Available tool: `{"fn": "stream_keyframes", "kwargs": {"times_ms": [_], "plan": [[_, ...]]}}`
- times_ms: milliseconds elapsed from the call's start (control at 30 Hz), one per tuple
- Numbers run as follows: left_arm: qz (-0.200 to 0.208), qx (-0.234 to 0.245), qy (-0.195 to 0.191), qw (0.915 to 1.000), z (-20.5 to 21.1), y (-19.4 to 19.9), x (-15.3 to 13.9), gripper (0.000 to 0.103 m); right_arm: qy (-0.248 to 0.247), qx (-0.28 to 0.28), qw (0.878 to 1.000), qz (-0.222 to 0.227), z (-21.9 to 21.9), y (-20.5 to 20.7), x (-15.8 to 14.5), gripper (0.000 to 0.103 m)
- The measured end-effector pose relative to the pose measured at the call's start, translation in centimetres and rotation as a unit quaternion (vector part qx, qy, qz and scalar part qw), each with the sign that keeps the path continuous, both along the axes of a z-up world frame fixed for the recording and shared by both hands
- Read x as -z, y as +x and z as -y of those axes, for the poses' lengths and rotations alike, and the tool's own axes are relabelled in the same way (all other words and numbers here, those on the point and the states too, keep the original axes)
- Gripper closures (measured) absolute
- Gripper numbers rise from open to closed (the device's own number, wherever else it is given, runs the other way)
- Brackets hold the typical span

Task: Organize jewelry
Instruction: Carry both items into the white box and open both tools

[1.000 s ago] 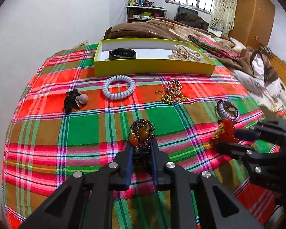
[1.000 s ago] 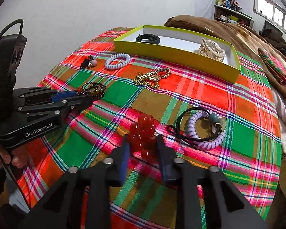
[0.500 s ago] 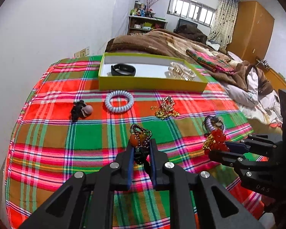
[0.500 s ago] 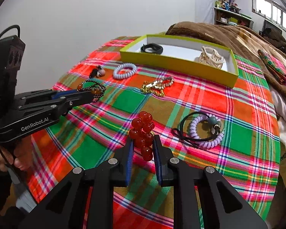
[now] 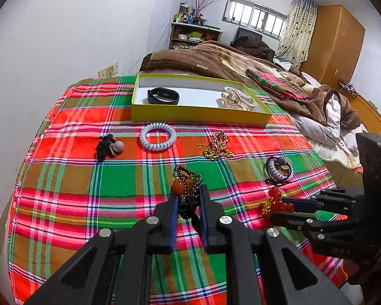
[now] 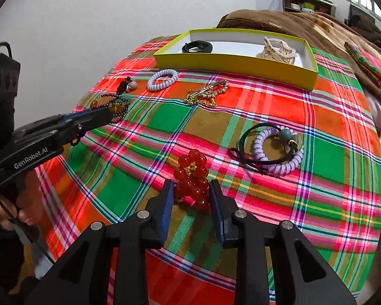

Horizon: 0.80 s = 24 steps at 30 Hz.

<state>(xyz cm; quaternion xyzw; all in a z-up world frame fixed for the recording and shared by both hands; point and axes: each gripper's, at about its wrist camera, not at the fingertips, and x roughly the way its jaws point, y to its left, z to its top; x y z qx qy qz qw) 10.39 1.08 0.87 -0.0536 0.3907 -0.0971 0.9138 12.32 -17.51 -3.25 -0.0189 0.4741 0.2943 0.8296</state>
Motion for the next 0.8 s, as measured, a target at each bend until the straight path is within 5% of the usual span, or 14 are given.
{"fn": "stream_keyframes", "kwargs": {"times_ms": [267,800], "plan": [[-0.002,0.000,-0.005,1.0000,-0.2,0.0,0.2,0.088,0.037,-0.011,0.999,0.020,0.6,-0.8,-1.7,0.093],[0.002,0.001,-0.014,0.9999,-0.4,-0.1,-0.1,0.088,0.091,0.019,0.995,0.018,3.3,0.2,-3.9,0.093]]}}
